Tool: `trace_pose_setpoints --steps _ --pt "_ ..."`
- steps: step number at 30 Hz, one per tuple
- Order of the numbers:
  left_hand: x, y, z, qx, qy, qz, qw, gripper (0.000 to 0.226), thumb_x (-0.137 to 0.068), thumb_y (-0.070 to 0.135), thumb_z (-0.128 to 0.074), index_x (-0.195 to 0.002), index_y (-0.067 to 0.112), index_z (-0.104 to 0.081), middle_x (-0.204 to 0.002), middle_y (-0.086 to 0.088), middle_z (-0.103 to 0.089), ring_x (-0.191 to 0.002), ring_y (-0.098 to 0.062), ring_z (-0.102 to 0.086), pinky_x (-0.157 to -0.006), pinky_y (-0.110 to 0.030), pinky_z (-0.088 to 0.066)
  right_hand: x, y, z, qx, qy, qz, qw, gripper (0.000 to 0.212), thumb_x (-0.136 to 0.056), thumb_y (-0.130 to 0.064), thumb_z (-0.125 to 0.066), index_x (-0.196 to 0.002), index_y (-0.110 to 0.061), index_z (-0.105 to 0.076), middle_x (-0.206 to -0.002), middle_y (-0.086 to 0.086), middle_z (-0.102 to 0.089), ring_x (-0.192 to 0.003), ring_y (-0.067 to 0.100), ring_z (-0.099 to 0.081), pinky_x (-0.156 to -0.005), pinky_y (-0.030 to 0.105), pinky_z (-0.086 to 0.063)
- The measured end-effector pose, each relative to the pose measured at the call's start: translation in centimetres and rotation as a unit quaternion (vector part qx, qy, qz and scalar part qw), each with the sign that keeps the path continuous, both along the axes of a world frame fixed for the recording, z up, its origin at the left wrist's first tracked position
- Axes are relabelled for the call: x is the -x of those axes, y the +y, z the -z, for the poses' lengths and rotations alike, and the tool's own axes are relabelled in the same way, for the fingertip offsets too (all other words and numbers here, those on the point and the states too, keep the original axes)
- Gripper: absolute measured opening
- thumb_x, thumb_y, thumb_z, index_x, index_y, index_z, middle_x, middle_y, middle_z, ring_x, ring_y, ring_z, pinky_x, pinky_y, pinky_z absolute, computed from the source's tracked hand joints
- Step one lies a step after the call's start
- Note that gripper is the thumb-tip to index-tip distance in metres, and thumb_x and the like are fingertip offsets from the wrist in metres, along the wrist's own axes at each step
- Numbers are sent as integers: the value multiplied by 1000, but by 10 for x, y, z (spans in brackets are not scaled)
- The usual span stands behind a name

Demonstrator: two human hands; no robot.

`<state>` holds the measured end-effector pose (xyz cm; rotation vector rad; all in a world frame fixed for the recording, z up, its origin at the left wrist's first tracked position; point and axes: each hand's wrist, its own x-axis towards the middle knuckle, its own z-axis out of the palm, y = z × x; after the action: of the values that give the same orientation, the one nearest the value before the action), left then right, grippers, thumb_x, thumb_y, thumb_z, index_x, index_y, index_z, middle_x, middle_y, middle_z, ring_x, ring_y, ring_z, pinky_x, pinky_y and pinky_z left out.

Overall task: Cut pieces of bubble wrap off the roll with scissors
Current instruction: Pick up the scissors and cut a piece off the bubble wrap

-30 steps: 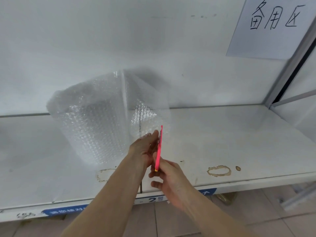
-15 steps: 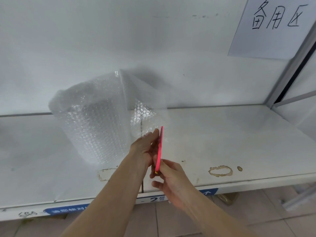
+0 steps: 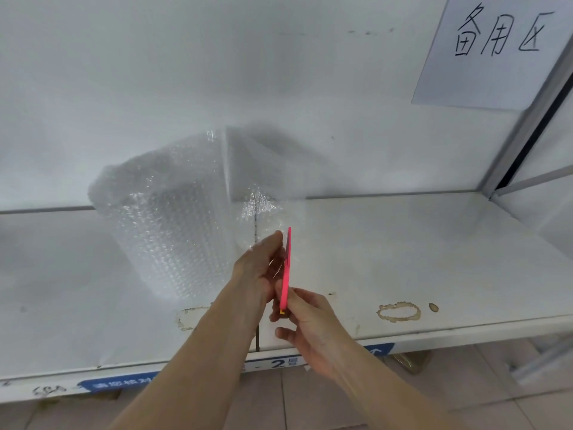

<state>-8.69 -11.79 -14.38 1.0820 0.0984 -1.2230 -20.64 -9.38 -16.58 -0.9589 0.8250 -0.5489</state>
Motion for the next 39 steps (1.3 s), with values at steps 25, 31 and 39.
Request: trace_pose_setpoints --steps 25,31,39 --pt "-5 9 -3 -60 -71 13 996 33 -68 26 -88 -96 12 -77 -91 1 -75 -98 -19 -69 -88 -39 -54 -12 1 -6 47 13 -8 999 34 -88 -45 -66 -83 -12 -72 -76 0 -69 -78 16 -58 -62 29 -44" --pt "-4 13 -8 -86 -82 40 992 38 -68 32 -88 -99 14 -77 -103 -6 -70 -98 -24 -65 -70 -39 -53 -14 -6 -12 48 5 4 999 34 -88 -45 -66 -76 -13 -69 -69 -1 -63 -76 16 -57 -63 29 -42" --pt "-12 8 -6 -61 -35 43 997 47 -58 34 -91 -95 11 -73 -97 2 -74 -97 -23 -66 -84 -44 -54 -15 -7 -11 49 8 4 999 32 -89 -43 -66 -77 -15 -70 -69 -1 -63 -74 16 -56 -60 28 -42"
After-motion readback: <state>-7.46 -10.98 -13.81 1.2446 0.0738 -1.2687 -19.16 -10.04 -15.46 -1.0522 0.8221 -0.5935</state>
